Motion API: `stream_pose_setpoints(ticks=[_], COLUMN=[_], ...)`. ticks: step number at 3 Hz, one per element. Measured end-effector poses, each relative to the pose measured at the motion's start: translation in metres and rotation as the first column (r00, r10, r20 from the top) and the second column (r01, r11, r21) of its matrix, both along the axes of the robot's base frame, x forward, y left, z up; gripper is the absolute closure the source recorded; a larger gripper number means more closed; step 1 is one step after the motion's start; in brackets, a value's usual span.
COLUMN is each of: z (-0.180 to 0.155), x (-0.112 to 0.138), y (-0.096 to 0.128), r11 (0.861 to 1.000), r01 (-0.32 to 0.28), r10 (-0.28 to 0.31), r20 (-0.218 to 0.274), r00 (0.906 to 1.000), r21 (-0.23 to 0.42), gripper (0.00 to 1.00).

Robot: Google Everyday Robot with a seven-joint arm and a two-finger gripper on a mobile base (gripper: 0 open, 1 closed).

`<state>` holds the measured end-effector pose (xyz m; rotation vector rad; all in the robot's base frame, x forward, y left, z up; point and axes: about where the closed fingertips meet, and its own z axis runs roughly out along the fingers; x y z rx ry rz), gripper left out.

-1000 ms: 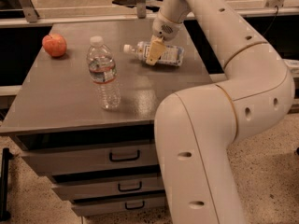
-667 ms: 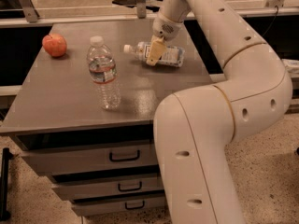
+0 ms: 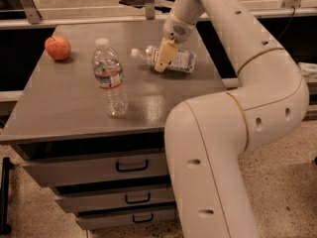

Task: Knock blue plastic bottle over

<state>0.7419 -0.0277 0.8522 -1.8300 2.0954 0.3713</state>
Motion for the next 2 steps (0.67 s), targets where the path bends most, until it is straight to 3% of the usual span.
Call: stream_pose_setpoints(ticks=[1, 2], z=[-0.002, 0.0021], x=[0.0001, -0.0004], y=[0.0016, -0.0042], r11=[0.999, 0.993], r01=[0.013, 0.056], r10=[-0.013, -0.053], r20=[-0.014, -0.028], r00=[0.9998, 0.9982], r21=[0.035, 0.107], gripper=[0.0, 0.0])
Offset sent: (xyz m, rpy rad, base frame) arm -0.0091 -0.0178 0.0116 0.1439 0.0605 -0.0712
